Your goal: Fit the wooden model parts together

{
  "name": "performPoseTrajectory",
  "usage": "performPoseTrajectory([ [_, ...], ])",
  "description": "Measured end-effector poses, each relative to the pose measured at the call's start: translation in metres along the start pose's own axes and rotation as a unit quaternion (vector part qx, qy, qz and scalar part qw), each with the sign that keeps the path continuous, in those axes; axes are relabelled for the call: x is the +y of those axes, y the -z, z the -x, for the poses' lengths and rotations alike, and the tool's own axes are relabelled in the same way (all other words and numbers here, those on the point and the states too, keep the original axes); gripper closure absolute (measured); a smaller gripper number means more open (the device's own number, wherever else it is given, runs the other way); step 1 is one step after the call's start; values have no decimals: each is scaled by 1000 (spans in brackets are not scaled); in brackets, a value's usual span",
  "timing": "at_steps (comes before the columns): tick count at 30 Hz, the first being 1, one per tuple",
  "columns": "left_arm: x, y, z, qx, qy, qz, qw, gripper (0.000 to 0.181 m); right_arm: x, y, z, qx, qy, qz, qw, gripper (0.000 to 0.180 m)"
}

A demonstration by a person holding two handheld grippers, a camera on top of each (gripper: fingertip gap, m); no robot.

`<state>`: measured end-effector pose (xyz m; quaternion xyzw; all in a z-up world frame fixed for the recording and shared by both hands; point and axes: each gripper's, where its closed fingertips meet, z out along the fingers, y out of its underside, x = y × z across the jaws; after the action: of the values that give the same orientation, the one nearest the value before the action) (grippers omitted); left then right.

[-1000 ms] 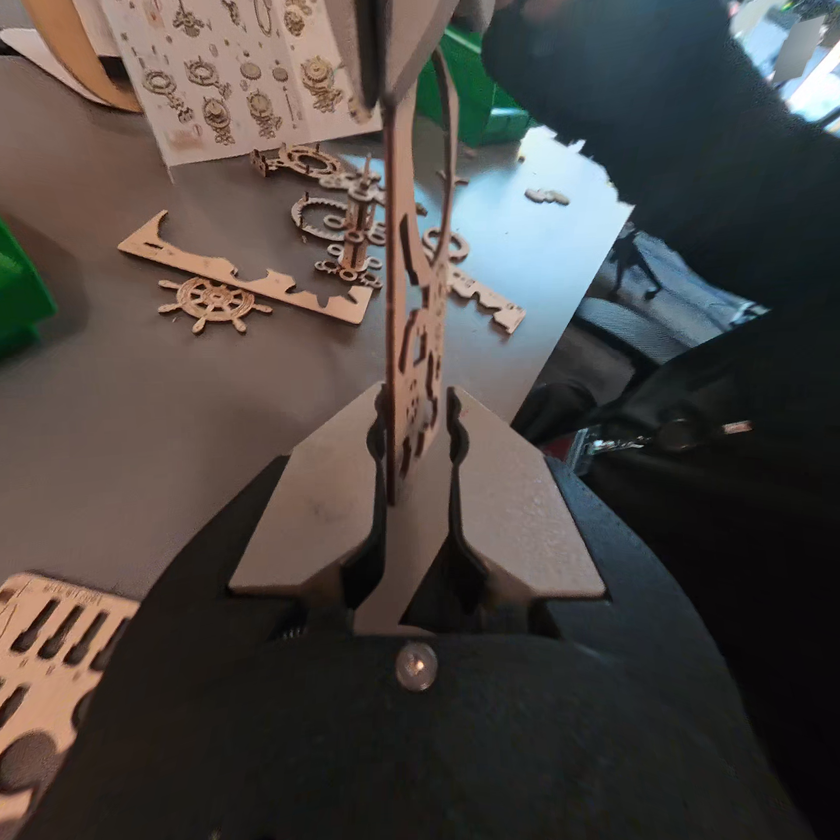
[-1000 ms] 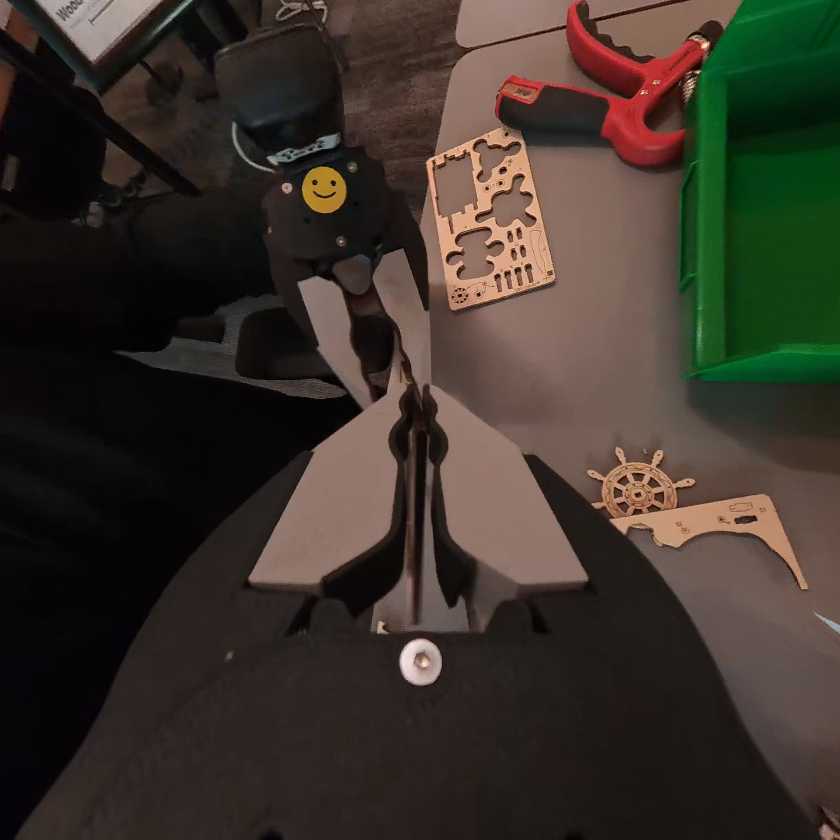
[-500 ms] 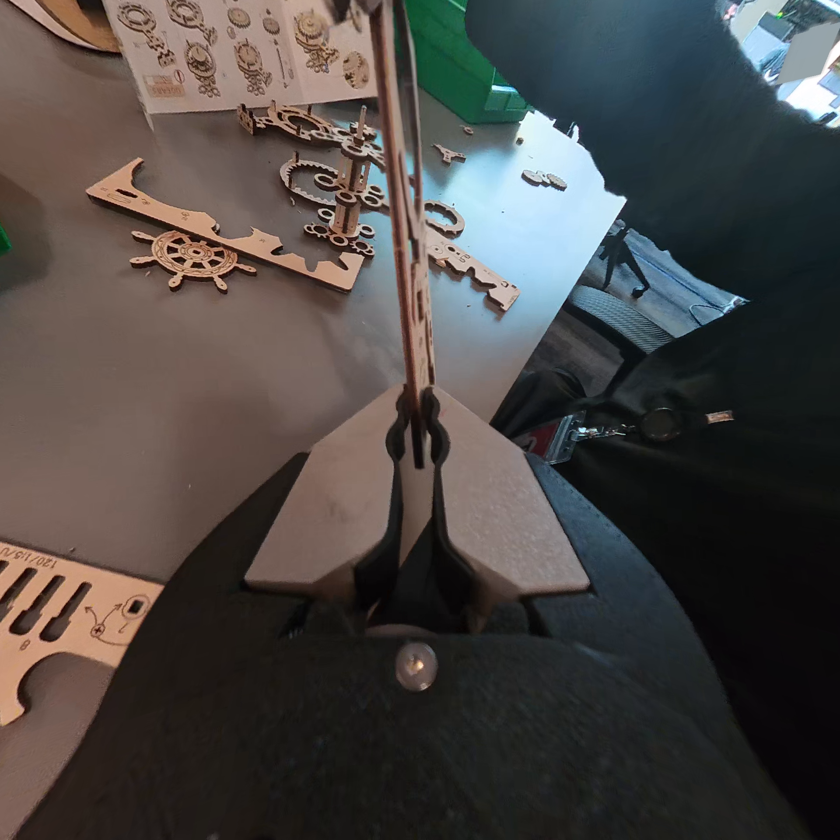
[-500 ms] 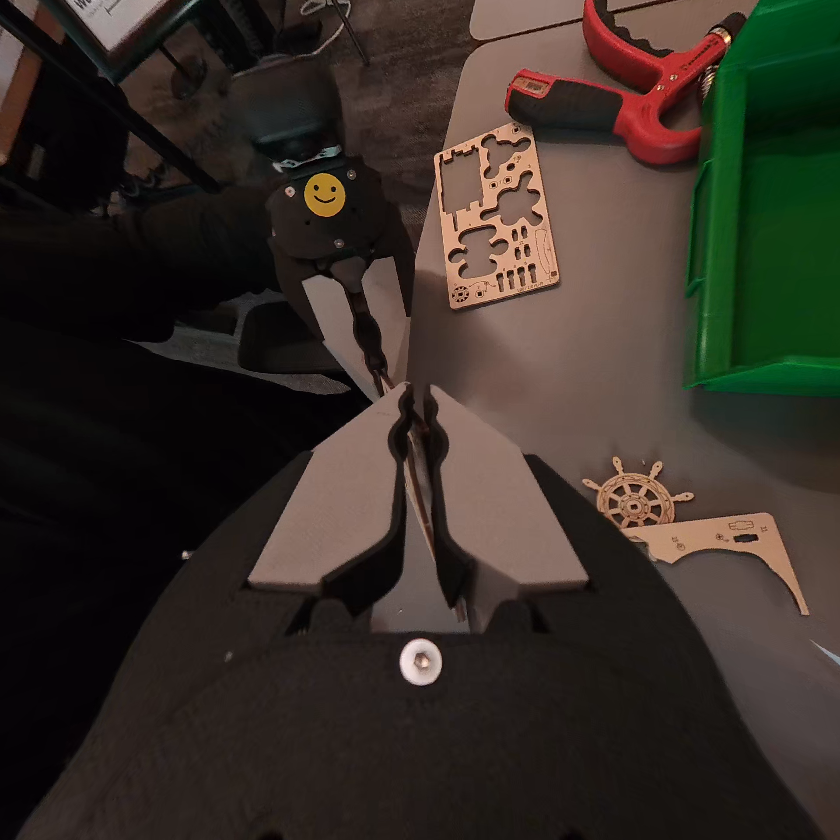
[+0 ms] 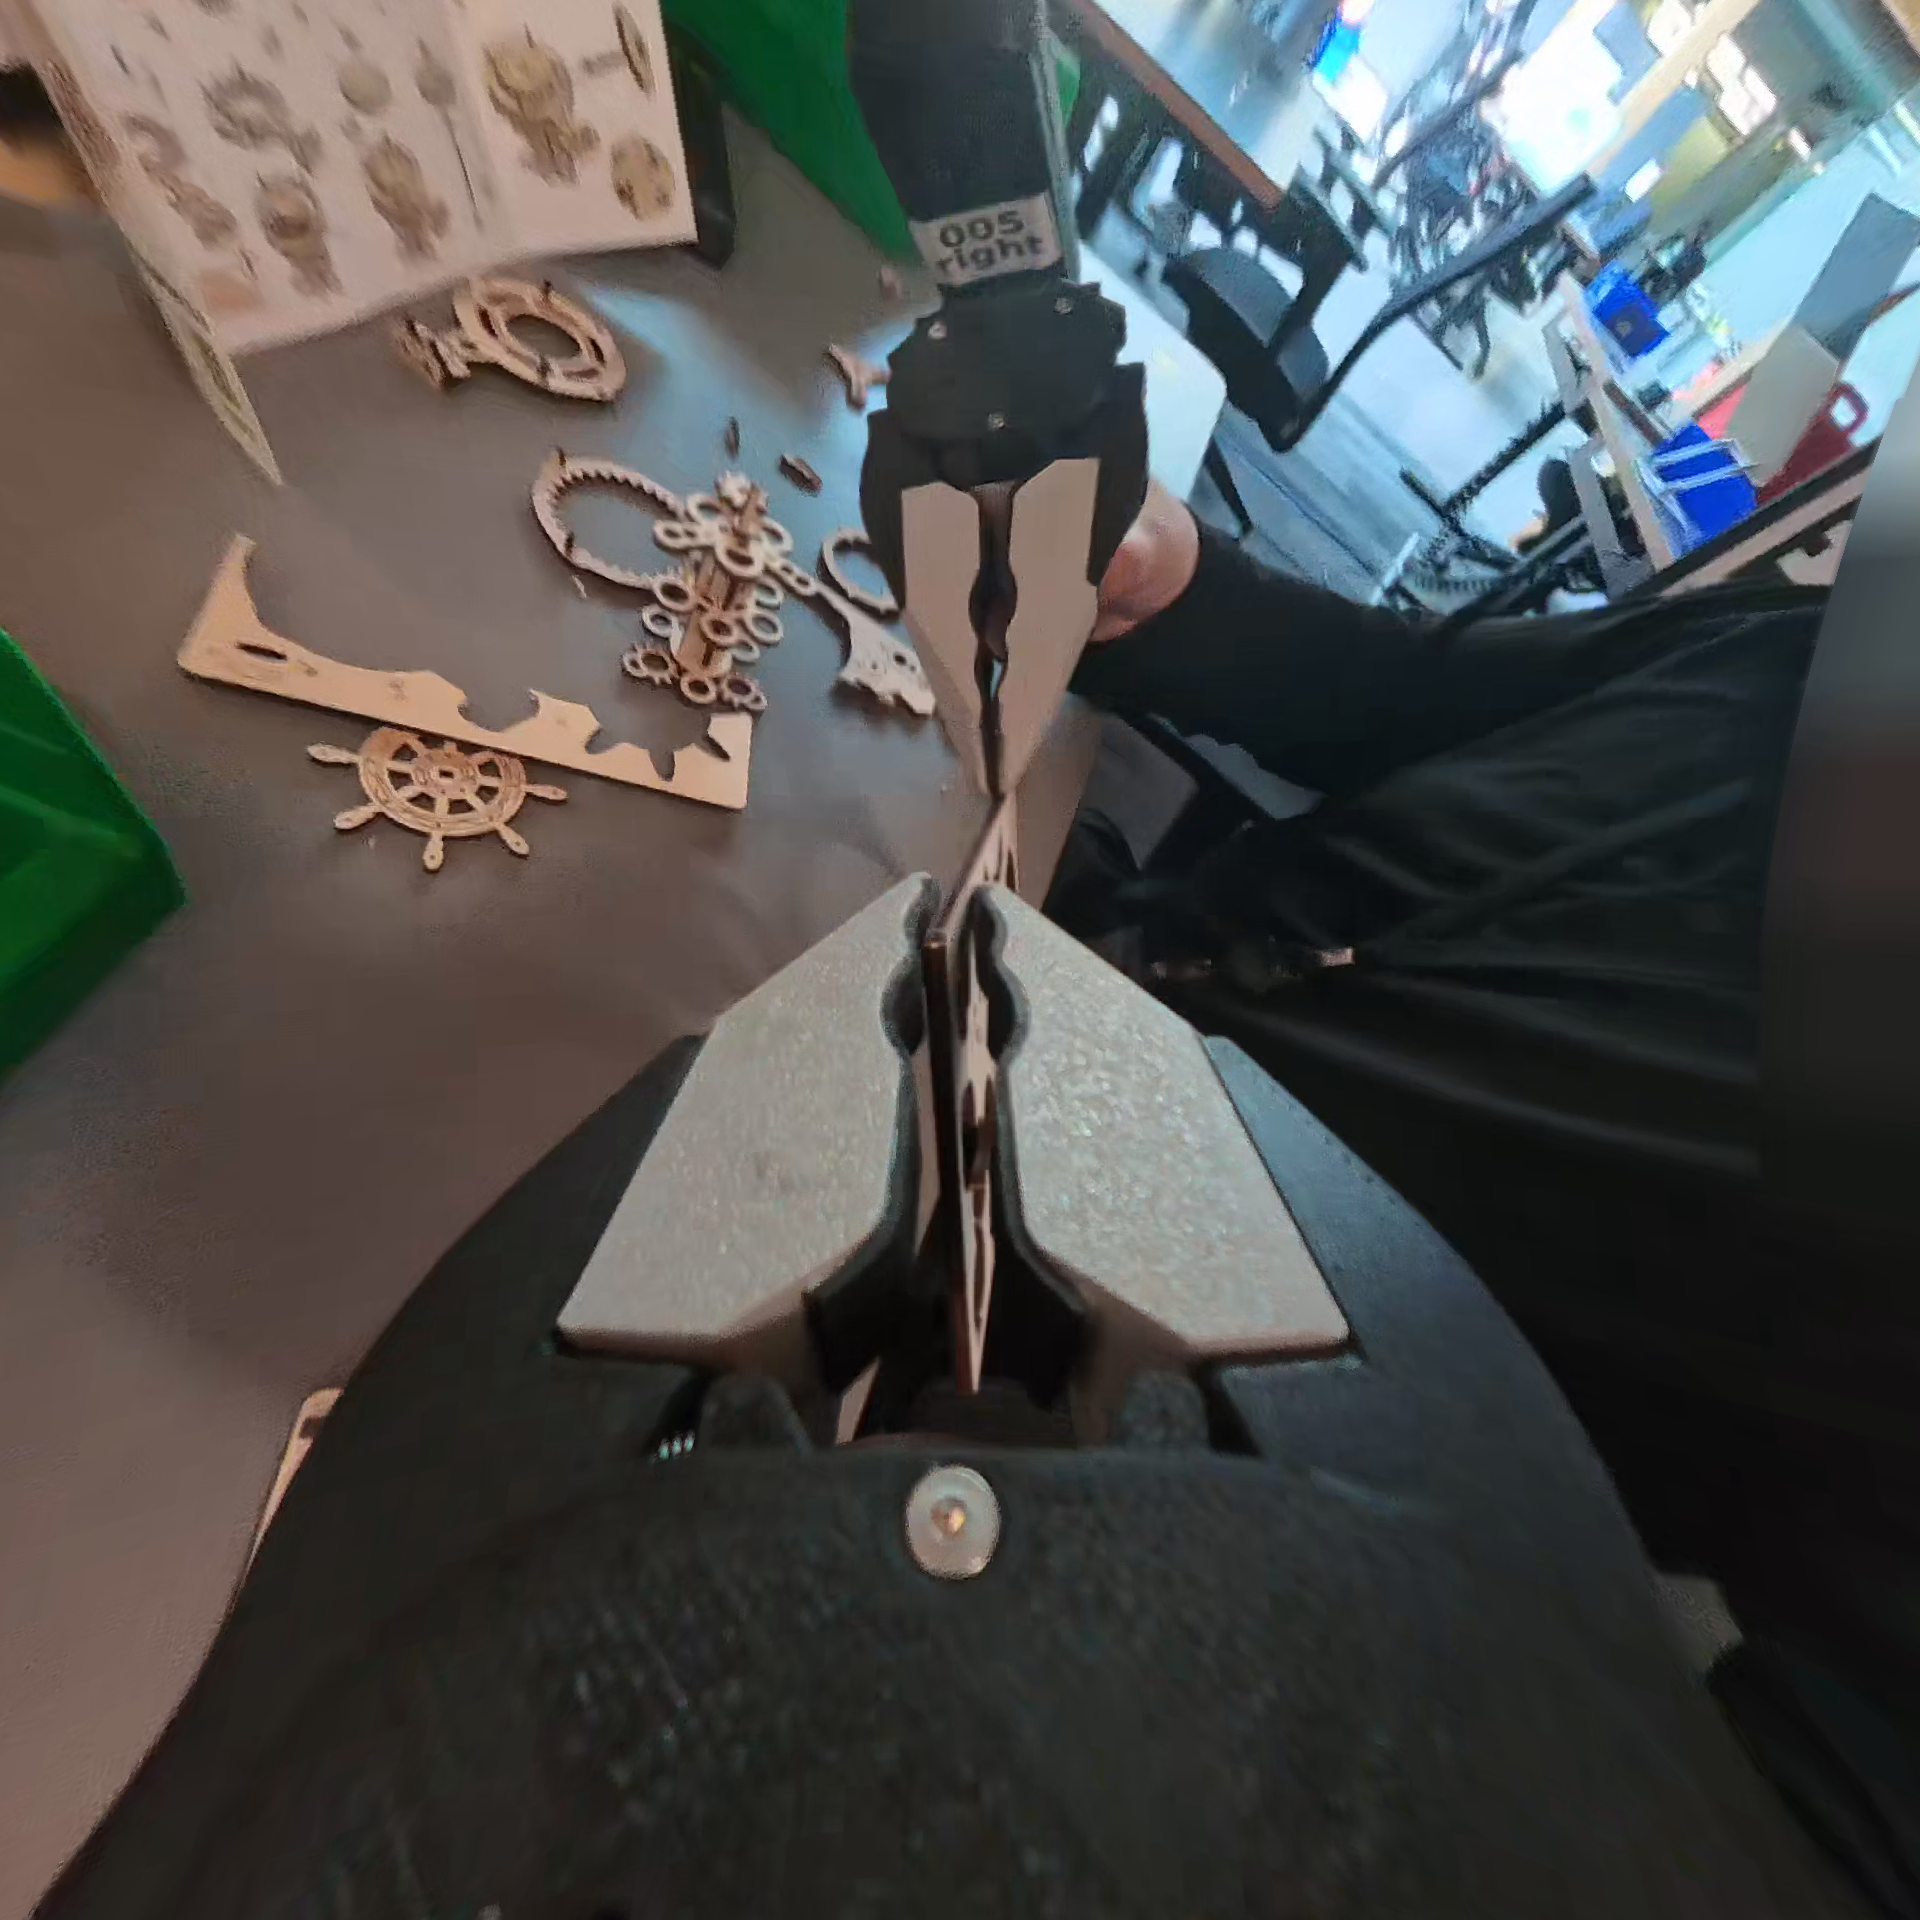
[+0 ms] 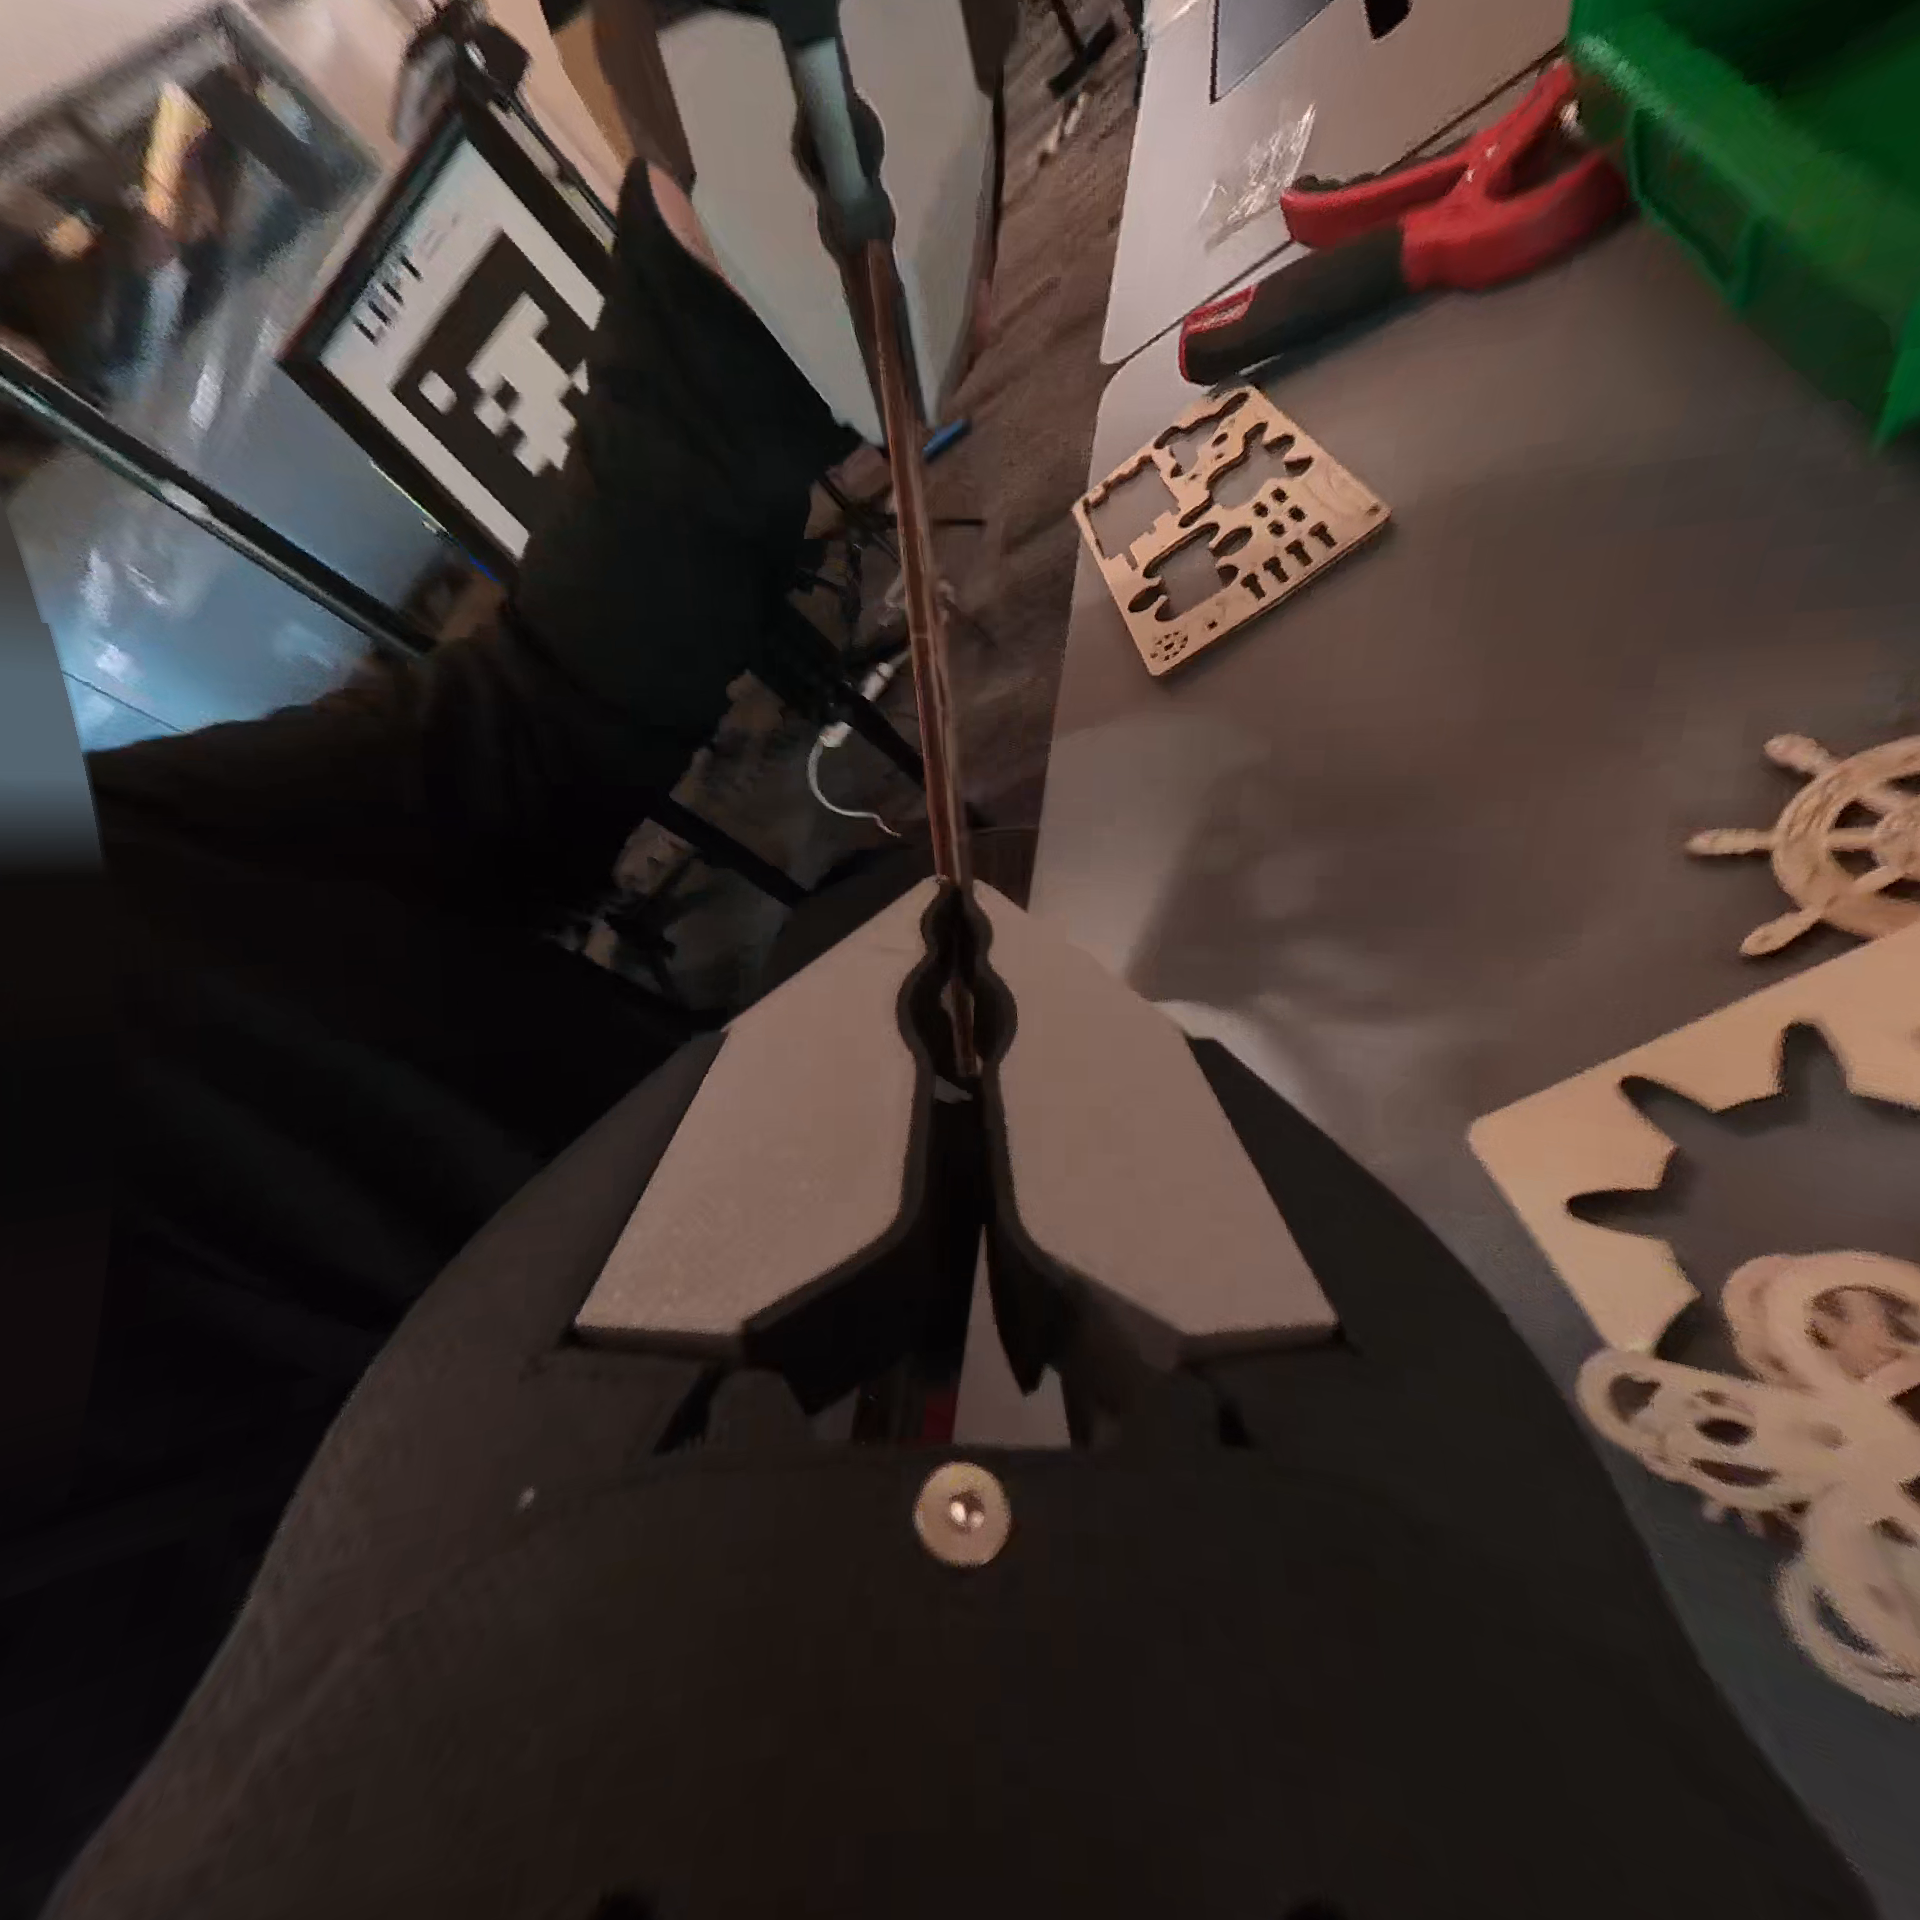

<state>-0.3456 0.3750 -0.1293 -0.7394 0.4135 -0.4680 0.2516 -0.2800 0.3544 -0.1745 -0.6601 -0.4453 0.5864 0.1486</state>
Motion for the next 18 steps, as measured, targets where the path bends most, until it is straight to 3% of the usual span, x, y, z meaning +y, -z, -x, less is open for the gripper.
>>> performPoseTrajectory([
  [7, 16, -28, 24, 0, 33, 116, 993, 178, 31, -15, -23, 19, -38, 21, 999, 180],
  [18, 17, -40, 36, 14, 36, 125, 991, 178, 39, -24, -28, 51, -7, 44, 998, 180],
])
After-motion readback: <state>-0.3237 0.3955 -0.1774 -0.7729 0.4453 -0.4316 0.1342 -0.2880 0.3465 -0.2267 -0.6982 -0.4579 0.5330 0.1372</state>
